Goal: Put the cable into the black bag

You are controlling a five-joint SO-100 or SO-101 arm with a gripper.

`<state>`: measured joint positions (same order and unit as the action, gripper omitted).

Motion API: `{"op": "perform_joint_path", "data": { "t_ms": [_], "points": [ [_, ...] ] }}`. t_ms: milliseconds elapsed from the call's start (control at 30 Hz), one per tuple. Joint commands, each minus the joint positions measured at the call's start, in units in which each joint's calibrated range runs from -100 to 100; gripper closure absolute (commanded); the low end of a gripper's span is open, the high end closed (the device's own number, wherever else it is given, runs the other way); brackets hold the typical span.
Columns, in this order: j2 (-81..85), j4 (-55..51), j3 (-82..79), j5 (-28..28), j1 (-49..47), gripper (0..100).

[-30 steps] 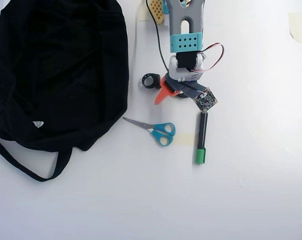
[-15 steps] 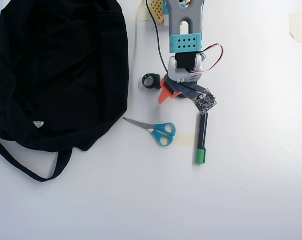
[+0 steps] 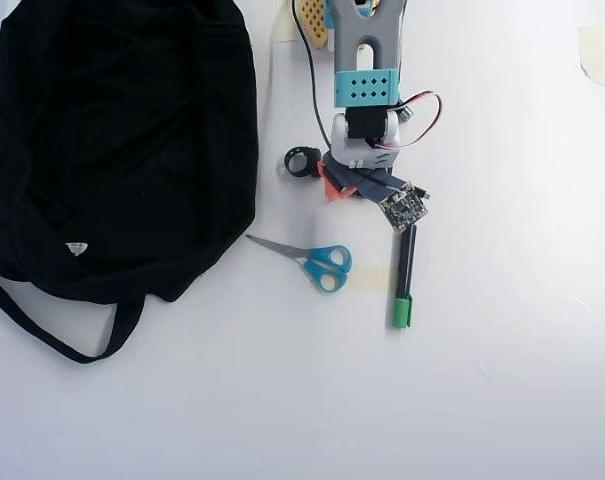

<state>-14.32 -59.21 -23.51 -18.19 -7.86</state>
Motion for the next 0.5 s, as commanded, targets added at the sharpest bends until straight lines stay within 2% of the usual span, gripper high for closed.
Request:
{"op": "perform_joint_path", "data": {
  "t_ms": [0, 467],
  "points": [
    [-0.53, 0.04, -0.57, -0.27, 0.01, 88],
    [-0.53, 0.04, -0.66, -0.27, 0.01, 96]
  ]
}}
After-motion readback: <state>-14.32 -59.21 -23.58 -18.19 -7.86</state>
